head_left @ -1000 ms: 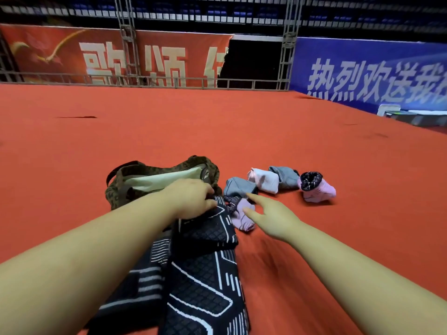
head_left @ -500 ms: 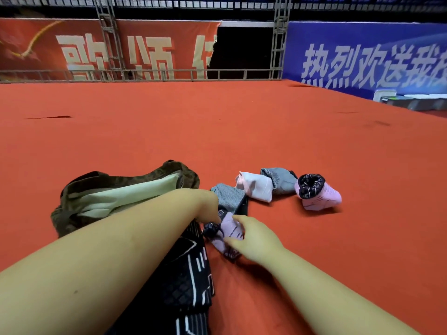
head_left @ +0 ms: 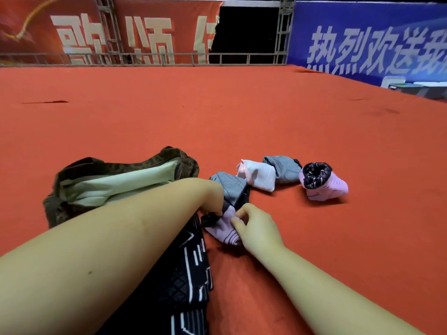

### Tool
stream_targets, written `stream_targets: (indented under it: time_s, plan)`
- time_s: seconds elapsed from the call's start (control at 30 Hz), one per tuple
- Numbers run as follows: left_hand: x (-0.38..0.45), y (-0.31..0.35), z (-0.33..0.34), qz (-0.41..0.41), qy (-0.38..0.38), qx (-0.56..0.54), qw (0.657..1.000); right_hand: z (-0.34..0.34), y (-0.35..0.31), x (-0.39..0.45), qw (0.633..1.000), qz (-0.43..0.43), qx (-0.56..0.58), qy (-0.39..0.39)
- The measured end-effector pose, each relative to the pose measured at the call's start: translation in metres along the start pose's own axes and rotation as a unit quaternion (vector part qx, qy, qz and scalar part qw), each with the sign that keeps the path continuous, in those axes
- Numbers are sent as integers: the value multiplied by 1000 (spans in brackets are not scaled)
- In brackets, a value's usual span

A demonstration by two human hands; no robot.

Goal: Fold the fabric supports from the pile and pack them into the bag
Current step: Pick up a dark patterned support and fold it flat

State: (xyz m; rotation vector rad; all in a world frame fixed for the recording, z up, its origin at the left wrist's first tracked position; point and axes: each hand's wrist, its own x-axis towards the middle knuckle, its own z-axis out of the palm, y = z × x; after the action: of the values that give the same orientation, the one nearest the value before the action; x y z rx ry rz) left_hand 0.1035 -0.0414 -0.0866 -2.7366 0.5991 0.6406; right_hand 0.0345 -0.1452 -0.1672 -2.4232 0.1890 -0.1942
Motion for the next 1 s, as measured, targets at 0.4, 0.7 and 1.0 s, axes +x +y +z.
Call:
stream_targets:
  time_s: [0.4,0.7,1.0]
  plan:
    - [-101,22,-3,63,264,-188,944,-66,-22,-71,984,-8,154,88]
    - [-171,69,24,133,425,-108,889,-94,-54,-142,842,141,520,36]
    - [-211,101,50,180,461,-294,818,-120,-62,-179,769,201,606,-13]
